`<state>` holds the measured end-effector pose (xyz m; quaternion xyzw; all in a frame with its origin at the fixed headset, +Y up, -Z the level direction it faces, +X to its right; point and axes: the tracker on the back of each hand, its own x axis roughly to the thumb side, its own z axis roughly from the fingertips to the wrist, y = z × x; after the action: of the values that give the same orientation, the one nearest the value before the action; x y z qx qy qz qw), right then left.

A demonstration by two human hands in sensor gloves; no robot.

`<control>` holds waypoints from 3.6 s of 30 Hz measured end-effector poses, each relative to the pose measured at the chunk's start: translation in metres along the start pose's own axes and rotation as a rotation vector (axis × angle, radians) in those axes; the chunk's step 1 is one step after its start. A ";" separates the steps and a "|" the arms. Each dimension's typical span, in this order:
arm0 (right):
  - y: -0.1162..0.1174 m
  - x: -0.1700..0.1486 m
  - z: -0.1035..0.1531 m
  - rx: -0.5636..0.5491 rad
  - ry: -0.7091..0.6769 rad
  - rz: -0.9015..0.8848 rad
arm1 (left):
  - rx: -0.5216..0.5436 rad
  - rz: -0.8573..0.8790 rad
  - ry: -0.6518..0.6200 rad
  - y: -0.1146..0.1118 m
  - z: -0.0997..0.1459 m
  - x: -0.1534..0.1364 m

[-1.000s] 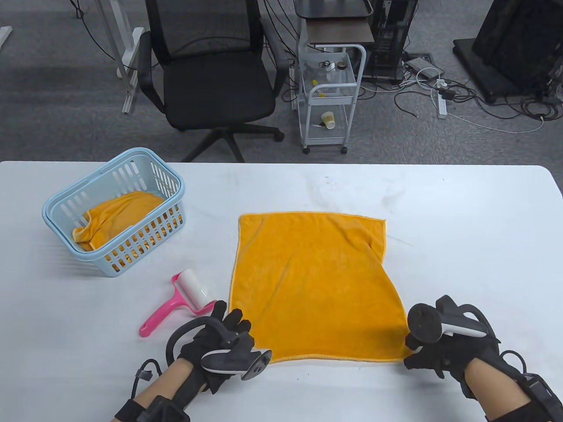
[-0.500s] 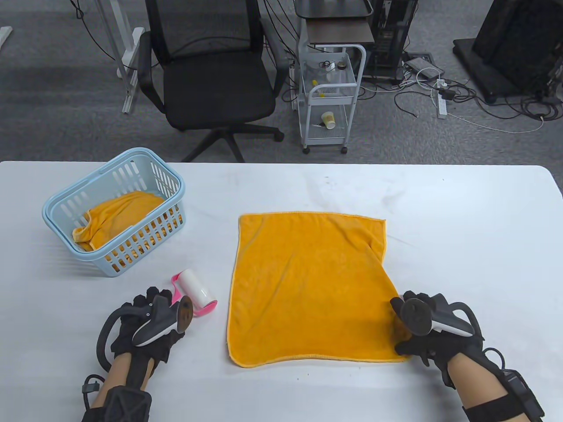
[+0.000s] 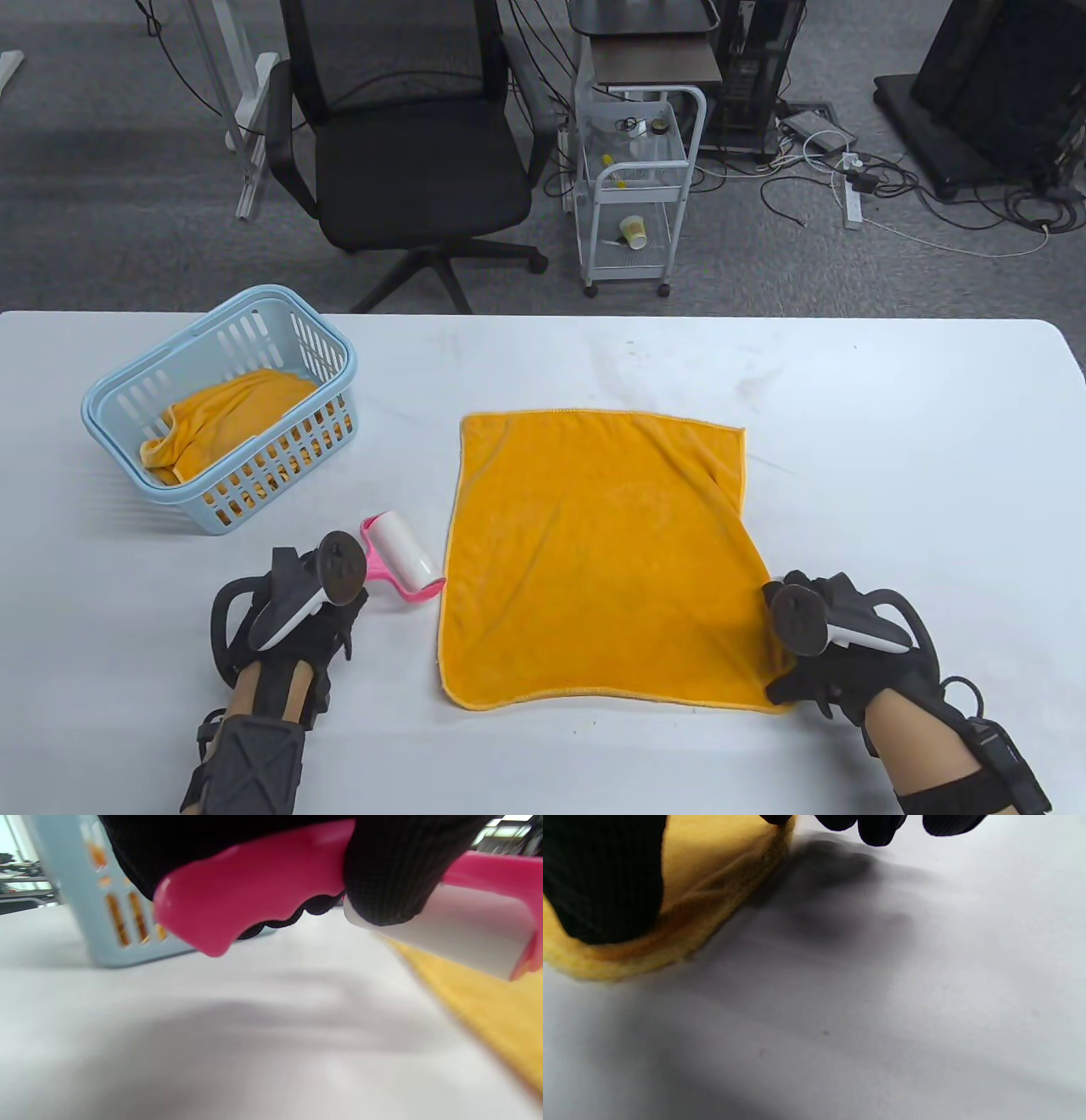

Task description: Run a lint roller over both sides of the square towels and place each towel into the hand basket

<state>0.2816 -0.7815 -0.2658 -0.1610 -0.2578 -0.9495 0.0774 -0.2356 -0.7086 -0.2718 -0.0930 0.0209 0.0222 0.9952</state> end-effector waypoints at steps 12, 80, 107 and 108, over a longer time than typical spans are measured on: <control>0.002 -0.002 0.000 0.005 0.003 -0.032 | -0.075 -0.035 -0.567 -0.015 0.003 0.223; 0.007 -0.008 -0.003 -0.001 0.000 -0.079 | -0.129 -0.285 -0.315 -0.046 -0.107 0.179; 0.007 -0.008 -0.003 -0.003 -0.002 -0.081 | -0.218 -0.340 -0.391 -0.044 -0.067 0.190; 0.007 -0.008 -0.003 -0.003 -0.002 -0.081 | -0.209 -0.373 -0.381 -0.045 -0.066 0.187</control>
<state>0.2899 -0.7886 -0.2678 -0.1517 -0.2628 -0.9521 0.0383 -0.0491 -0.7575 -0.3373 -0.1916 -0.1865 -0.1422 0.9530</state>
